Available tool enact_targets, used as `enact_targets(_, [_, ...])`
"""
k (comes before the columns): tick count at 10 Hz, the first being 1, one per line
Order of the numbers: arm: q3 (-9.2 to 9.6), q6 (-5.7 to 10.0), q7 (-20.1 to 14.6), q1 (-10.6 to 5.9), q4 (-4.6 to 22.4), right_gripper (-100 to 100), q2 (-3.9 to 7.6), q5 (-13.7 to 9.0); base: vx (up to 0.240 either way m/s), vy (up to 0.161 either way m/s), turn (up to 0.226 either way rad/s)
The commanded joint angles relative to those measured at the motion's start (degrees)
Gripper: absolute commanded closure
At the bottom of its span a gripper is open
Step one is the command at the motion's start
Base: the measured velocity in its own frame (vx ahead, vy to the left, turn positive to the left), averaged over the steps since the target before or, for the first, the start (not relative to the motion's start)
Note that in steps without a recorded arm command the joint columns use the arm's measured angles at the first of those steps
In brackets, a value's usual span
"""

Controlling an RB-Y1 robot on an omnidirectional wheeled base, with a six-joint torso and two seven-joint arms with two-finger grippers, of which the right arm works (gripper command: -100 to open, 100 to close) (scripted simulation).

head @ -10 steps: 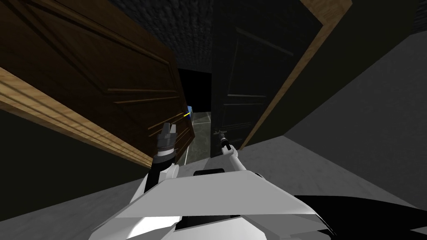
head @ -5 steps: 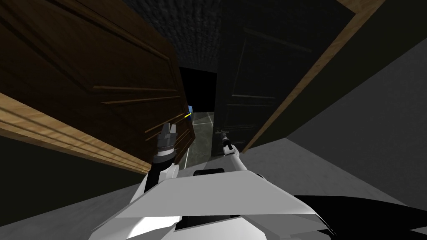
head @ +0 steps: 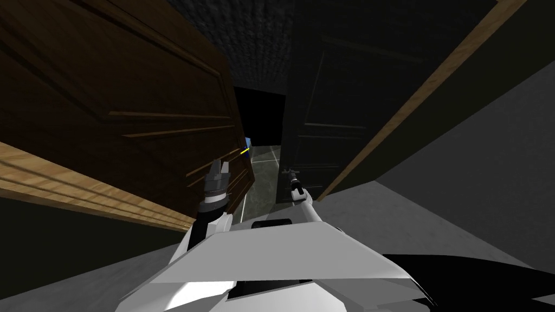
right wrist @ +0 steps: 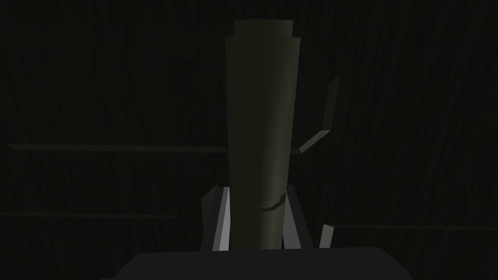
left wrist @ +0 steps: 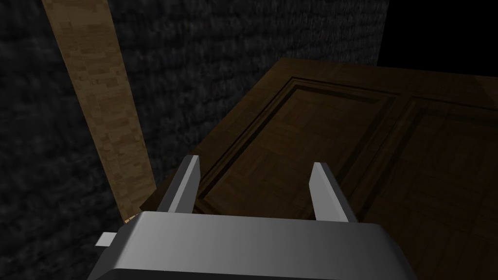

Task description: Push the door open

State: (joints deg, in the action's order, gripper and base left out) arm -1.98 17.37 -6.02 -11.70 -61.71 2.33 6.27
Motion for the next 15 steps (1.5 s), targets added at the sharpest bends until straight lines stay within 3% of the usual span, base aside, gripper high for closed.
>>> enact_targets(1, [-2.03,0.5,-0.1,-0.77,0.1,100,1.41,-0.2,0.108,0.074,-0.031])
enact_targets(6, [-5.94,0.51,0.9,-0.8,0.0,100,1.28,0.2,0.1,0.058,-0.004])
enact_targets(7, [-5.94,0.51,0.9,-0.8,0.0,100,1.28,0.2,0.073,0.037,-0.014])
enact_targets(8, [-7.56,0.51,1.3,-0.82,0.0,100,1.12,0.4,0.088,0.062,-0.009])
enact_targets(15, [-13.17,0.52,2.7,-0.86,-0.1,100,0.03,0.9,0.107,0.063,-0.009])
